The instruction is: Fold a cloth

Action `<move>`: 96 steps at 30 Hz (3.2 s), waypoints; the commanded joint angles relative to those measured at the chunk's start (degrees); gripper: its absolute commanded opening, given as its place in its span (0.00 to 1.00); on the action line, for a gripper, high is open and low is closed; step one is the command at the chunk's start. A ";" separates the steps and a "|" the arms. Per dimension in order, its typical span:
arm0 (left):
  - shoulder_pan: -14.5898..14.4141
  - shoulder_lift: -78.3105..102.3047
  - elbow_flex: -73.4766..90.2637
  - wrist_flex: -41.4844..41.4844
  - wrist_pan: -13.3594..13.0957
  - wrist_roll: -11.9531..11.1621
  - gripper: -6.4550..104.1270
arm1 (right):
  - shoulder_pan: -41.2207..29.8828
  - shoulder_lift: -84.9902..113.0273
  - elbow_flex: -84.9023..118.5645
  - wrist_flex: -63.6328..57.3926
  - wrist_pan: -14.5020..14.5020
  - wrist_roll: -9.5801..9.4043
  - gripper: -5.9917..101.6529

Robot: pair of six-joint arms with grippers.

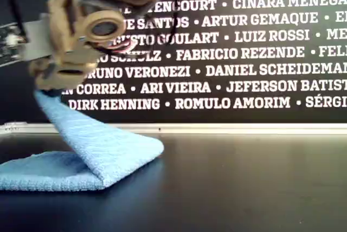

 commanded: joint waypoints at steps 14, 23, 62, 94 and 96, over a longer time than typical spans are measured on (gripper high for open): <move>1.32 0.79 -1.67 0.00 -0.18 0.00 0.55 | 4.92 -6.33 -5.80 -2.20 -0.44 0.18 0.06; 1.32 0.79 -1.58 0.00 -0.18 0.00 0.55 | 5.01 -6.15 -5.71 -2.20 0.44 -0.35 0.35; 7.56 0.88 -2.55 -4.04 0.09 -0.09 0.55 | -50.98 85.52 64.42 5.01 10.02 -5.98 0.04; 6.77 0.79 0.88 2.64 0.88 -0.09 0.54 | -53.79 128.32 119.18 19.51 10.20 -4.83 0.04; 6.77 0.88 0.88 3.52 0.88 -0.09 0.54 | -53.44 128.32 119.18 23.82 10.11 -4.66 0.04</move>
